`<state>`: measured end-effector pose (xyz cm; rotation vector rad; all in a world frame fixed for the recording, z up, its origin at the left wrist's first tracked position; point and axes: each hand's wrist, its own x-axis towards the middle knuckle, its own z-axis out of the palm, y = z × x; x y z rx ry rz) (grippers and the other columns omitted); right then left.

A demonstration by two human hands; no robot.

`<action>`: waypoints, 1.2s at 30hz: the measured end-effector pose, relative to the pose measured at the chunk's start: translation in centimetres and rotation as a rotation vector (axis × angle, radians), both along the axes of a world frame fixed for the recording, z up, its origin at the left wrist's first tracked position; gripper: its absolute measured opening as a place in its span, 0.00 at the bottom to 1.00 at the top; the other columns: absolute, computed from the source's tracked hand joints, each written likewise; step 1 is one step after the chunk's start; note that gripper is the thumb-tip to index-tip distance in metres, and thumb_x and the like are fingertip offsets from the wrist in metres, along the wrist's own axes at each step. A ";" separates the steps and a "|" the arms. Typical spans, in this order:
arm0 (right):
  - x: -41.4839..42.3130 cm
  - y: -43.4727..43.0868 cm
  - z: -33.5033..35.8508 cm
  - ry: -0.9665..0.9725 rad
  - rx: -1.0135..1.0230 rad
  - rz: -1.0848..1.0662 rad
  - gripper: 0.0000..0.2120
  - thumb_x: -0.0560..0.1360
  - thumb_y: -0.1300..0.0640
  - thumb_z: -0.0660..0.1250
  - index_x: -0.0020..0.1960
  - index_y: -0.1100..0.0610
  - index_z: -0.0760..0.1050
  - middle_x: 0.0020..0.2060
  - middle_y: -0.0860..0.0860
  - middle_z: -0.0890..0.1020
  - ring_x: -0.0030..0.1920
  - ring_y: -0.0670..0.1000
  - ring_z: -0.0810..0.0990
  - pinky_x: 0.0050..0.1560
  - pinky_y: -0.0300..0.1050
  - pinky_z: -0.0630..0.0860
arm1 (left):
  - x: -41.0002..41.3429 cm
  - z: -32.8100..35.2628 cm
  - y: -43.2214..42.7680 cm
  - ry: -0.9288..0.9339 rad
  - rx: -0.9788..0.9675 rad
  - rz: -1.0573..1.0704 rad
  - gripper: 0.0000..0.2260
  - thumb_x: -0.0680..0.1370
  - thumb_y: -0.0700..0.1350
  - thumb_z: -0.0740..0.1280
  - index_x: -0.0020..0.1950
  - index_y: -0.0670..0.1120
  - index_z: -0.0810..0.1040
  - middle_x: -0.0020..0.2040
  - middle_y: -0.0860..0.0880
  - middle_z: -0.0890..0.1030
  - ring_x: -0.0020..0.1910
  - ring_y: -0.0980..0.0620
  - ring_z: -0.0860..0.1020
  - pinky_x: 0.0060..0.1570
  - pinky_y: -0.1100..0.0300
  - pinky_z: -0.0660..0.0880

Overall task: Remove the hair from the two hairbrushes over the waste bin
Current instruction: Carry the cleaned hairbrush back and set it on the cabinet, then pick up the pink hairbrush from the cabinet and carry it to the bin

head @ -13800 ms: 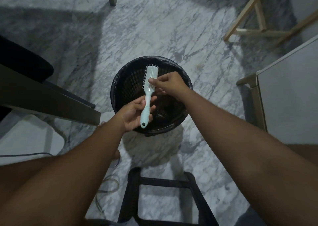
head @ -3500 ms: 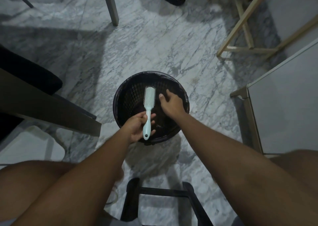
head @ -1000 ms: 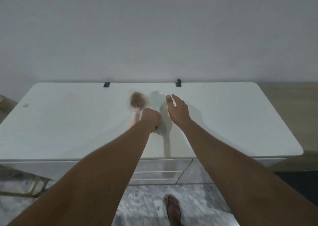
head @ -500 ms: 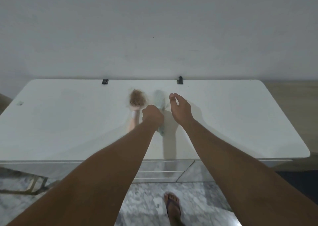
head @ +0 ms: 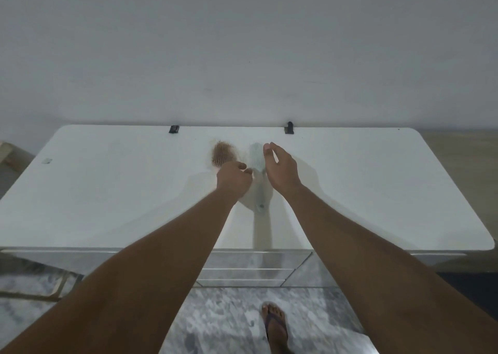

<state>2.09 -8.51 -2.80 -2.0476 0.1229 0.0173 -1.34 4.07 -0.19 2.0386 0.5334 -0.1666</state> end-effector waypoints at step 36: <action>-2.0 11.8 0.1 -0.057 -0.013 0.305 0.24 0.71 0.27 0.46 0.49 0.47 0.60 0.46 0.44 0.67 0.48 0.48 0.65 0.51 0.46 0.64 | -4.9 0.8 10.5 0.193 -0.301 0.369 0.08 0.67 0.30 0.67 0.44 0.35 0.82 0.44 0.35 0.85 0.38 0.40 0.82 0.47 0.37 0.80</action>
